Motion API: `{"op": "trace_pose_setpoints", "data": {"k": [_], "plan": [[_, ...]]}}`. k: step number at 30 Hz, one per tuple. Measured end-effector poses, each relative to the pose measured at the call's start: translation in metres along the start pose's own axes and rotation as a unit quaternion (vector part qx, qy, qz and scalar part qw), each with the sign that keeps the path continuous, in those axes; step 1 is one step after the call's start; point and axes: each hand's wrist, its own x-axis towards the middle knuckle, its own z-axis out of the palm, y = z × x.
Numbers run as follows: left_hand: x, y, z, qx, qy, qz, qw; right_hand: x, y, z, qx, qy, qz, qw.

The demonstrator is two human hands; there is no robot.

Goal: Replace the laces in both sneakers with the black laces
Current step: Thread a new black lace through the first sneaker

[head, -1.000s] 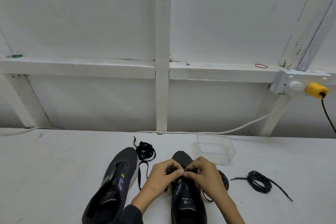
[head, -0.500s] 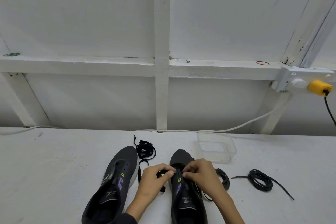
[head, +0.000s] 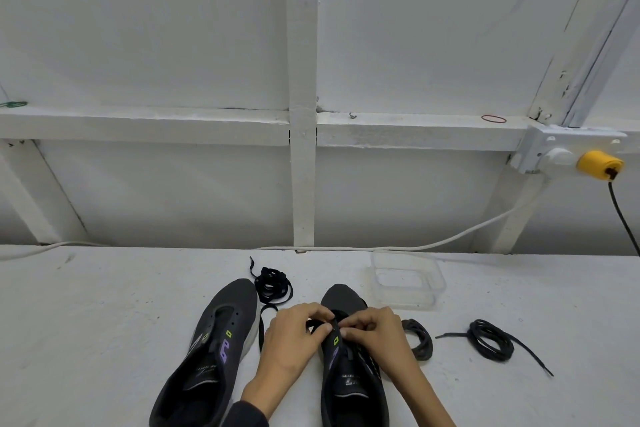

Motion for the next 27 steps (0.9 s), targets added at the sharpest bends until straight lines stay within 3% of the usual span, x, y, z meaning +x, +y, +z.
{"op": "trace_pose_setpoints", "data": {"k": [4,14,19,23,27], "plan": [[0.008,0.004,-0.001,0.036,-0.029,-0.007,0.999,-0.001,0.001,0.003,0.020,0.005,0.005,1.000],[0.008,-0.006,0.004,-0.100,-0.040,-0.037,0.994,-0.002,-0.004,0.010,-0.168,-0.005,-0.013,0.986],[0.001,0.003,0.007,-0.145,-0.058,-0.052,0.986,-0.003,-0.004,0.010,-0.182,-0.014,-0.047,0.982],[0.000,0.005,0.001,-0.130,-0.030,-0.082,0.988,0.000,0.001,0.005,-0.084,0.020,-0.050,0.995],[-0.006,0.003,-0.001,-0.105,-0.017,-0.074,0.992,-0.001,-0.004,-0.012,0.194,0.056,0.033,0.979]]}}
